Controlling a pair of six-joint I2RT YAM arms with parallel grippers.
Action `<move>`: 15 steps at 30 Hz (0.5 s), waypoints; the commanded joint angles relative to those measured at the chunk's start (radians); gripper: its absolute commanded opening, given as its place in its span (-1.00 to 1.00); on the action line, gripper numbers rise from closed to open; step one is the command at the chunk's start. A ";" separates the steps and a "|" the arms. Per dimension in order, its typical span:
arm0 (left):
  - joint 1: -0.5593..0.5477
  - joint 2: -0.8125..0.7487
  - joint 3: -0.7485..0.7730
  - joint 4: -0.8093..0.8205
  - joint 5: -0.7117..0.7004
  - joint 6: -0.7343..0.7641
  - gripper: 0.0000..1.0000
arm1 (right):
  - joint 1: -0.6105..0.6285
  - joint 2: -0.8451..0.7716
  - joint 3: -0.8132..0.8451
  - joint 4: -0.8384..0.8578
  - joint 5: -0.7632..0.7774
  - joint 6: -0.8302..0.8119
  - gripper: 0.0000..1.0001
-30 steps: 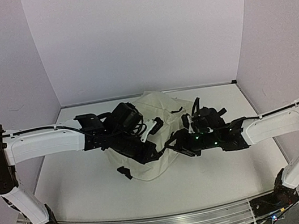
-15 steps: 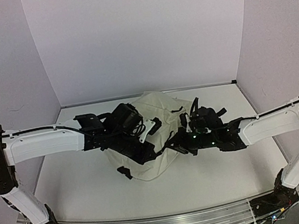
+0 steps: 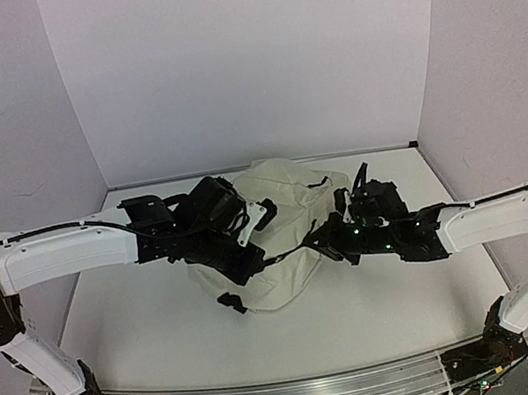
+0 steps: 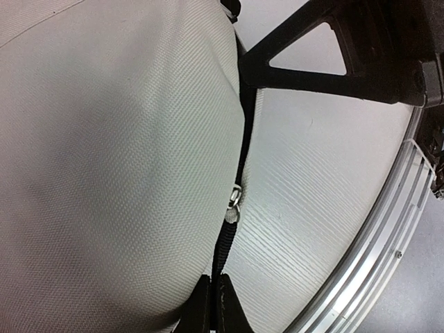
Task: Pack the student bag
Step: Zip the student bag at the center of the board.
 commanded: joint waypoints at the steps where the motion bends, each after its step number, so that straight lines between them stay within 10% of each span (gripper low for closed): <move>1: -0.001 -0.072 0.042 -0.127 -0.106 0.027 -1.00 | -0.064 -0.057 0.013 -0.009 0.167 -0.028 -1.00; 8: 0.007 -0.100 0.044 -0.130 -0.169 0.053 -1.00 | -0.094 -0.089 0.015 -0.044 0.198 -0.052 -1.00; 15: 0.007 -0.038 0.107 -0.010 0.056 0.104 -1.00 | -0.094 -0.083 0.100 -0.048 -0.026 -0.241 -0.94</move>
